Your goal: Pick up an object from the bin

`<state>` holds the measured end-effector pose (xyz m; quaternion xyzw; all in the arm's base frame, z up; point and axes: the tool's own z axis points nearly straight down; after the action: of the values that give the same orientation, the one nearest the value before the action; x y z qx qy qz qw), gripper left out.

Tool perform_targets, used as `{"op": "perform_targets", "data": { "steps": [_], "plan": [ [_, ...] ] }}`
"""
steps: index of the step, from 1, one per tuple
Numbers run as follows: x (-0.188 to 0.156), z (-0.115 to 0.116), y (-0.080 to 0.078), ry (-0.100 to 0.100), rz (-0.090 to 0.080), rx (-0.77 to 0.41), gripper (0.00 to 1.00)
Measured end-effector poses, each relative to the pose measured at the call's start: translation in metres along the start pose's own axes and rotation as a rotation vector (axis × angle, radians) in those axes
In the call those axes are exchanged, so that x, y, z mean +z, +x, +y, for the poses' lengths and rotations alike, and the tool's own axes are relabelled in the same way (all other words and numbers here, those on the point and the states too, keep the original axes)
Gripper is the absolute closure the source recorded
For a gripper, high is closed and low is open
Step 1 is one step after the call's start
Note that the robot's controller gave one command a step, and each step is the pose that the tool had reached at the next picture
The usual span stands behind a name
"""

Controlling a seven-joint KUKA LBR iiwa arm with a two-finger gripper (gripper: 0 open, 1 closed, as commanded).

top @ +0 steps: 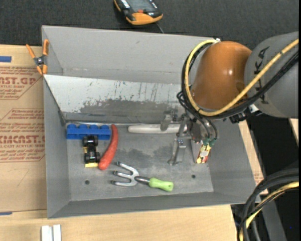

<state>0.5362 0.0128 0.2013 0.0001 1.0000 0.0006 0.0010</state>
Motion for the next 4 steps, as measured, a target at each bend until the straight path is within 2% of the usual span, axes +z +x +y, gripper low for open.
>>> {"op": "perform_targets", "data": {
  "steps": [1, 2, 4],
  "plan": [
    [0.0, 0.0, 0.0, 0.0, 0.0, 0.0, 0.0],
    [-0.015, 0.034, 0.006, -0.002, -0.003, -0.011, 0.0],
    [-0.004, 0.03, 0.0, 0.0, -0.005, 0.006, 0.0]
  ]
}}
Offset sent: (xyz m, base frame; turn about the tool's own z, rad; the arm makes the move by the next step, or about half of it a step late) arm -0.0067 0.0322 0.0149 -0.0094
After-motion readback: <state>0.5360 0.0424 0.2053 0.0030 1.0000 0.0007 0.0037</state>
